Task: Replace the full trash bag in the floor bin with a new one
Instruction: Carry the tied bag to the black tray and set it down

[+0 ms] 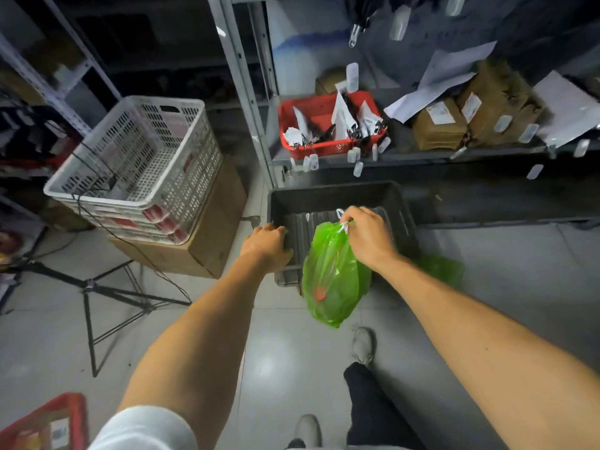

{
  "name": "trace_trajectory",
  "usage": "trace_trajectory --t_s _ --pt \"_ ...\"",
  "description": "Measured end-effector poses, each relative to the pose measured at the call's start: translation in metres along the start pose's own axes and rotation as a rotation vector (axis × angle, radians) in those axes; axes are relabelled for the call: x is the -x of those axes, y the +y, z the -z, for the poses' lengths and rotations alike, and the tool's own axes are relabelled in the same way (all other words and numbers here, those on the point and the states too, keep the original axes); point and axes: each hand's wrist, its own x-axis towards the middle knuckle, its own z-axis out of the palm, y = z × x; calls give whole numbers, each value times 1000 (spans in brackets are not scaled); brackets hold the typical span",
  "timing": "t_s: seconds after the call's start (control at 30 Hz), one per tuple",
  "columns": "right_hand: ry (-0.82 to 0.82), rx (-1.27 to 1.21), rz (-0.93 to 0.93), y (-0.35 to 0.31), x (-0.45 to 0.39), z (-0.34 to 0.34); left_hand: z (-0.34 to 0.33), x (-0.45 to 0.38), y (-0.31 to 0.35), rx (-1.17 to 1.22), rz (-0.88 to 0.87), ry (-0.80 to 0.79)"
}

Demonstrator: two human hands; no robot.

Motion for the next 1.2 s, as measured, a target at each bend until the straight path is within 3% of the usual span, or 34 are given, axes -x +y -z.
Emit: trace_trajectory --t_s 0.33,0.53,0.7,0.97,1.2 --pt "-95 -60 118 -3 -144 1 35 -103 20 96 137 -18" --pt "-167 -42 115 5 -191 -22 48 -146 -22 135 215 -33" --pt "-193 22 71 8 -229 -58 49 -189 -51 146 183 -19" --pt "-222 101 -25 34 -293 -126 12 -259 -90 161 157 -100" --pt "-222 127 -42 46 -300 -186 -32 -296 -112 185 163 -150"
